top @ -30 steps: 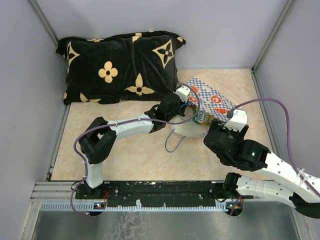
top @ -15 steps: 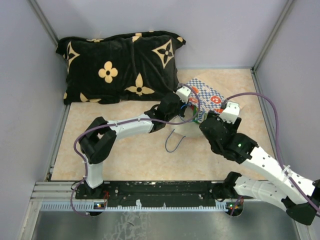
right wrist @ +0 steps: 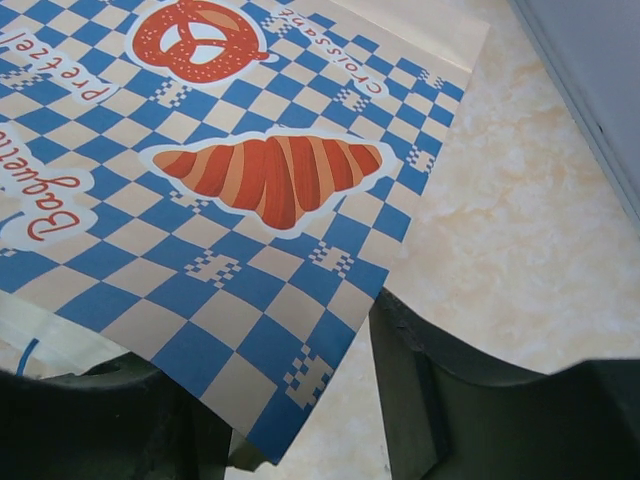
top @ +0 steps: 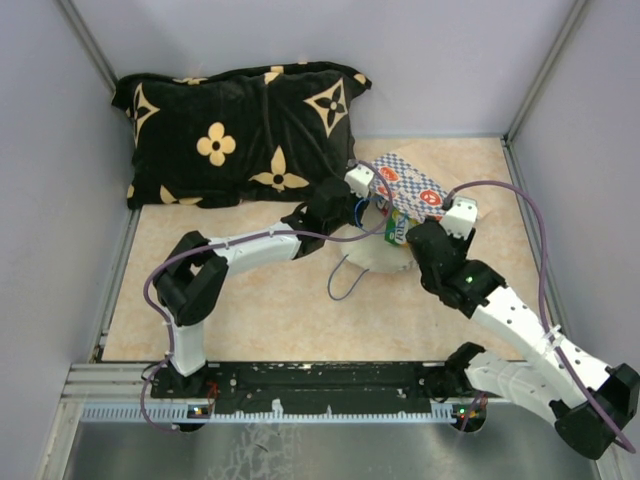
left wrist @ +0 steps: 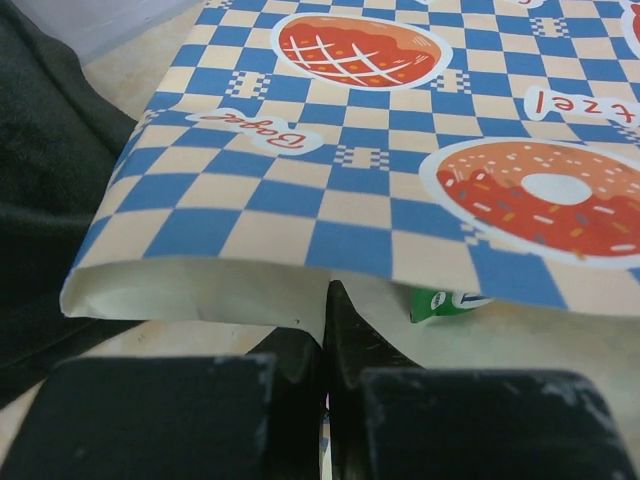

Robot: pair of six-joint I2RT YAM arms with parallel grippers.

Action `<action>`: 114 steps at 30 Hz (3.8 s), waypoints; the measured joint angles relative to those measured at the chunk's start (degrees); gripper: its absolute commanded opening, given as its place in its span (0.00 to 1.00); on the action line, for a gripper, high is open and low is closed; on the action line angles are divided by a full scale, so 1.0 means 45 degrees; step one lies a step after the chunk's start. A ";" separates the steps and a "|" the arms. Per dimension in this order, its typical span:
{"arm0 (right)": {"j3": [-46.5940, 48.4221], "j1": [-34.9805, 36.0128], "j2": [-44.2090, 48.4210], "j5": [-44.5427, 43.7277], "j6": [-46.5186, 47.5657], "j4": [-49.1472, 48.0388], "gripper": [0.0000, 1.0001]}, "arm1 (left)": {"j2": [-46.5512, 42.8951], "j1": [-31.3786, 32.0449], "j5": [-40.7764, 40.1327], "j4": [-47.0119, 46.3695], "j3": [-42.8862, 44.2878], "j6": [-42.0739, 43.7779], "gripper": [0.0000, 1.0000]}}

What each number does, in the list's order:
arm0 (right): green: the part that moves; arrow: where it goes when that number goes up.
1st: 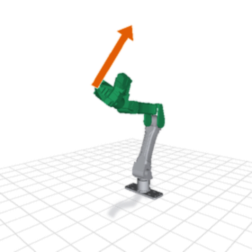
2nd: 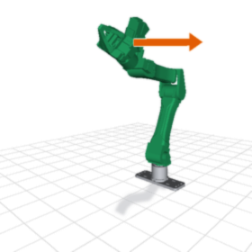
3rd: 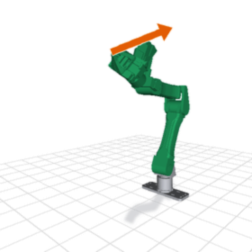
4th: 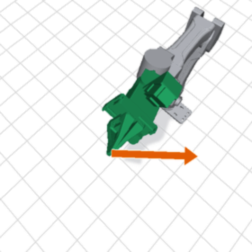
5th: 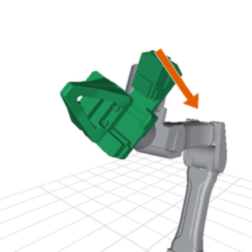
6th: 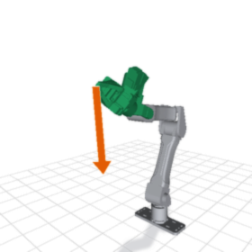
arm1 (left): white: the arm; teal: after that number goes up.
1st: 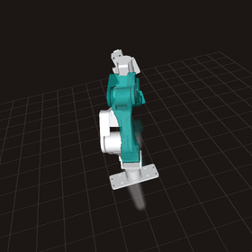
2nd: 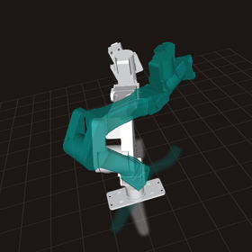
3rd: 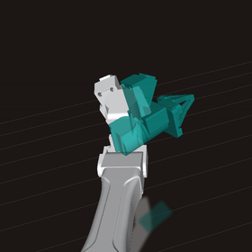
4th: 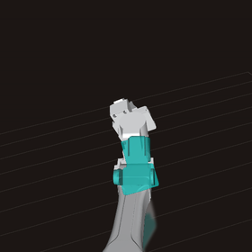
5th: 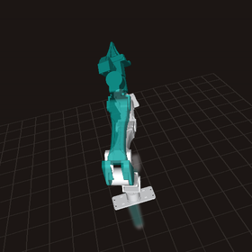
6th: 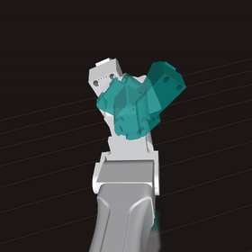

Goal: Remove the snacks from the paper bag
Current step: Adjust the paper bag at the center of the board.

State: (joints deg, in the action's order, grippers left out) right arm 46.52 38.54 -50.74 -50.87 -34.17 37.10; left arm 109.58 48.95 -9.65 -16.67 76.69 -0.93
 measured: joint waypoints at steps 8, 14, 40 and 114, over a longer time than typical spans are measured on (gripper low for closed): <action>-0.0350 -0.0787 0.0000 0.0680 0.0617 -0.0787 0.32 | 0.0005 -0.0199 0.0097 0.0005 0.0029 0.0282 0.00; -0.0529 -0.2263 0.0049 0.1627 0.1234 -0.1569 0.25 | 0.0359 -0.0500 0.0457 0.0136 0.0690 0.0257 0.00; -0.0578 -0.5285 -0.0787 0.6028 0.1715 -0.2948 0.65 | 0.3084 -0.0748 0.1666 0.0933 0.4095 -0.0461 0.00; 0.5950 0.1807 -1.0355 0.8631 0.5362 -0.3133 0.00 | -0.6465 -0.5824 0.5979 -0.1768 -1.0083 -0.5911 0.95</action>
State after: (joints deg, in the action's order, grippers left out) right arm 73.30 46.68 -97.34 -12.03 -10.04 23.00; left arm 80.49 22.74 17.26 -24.62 31.31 -27.53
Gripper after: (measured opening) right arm 0.024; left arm 0.945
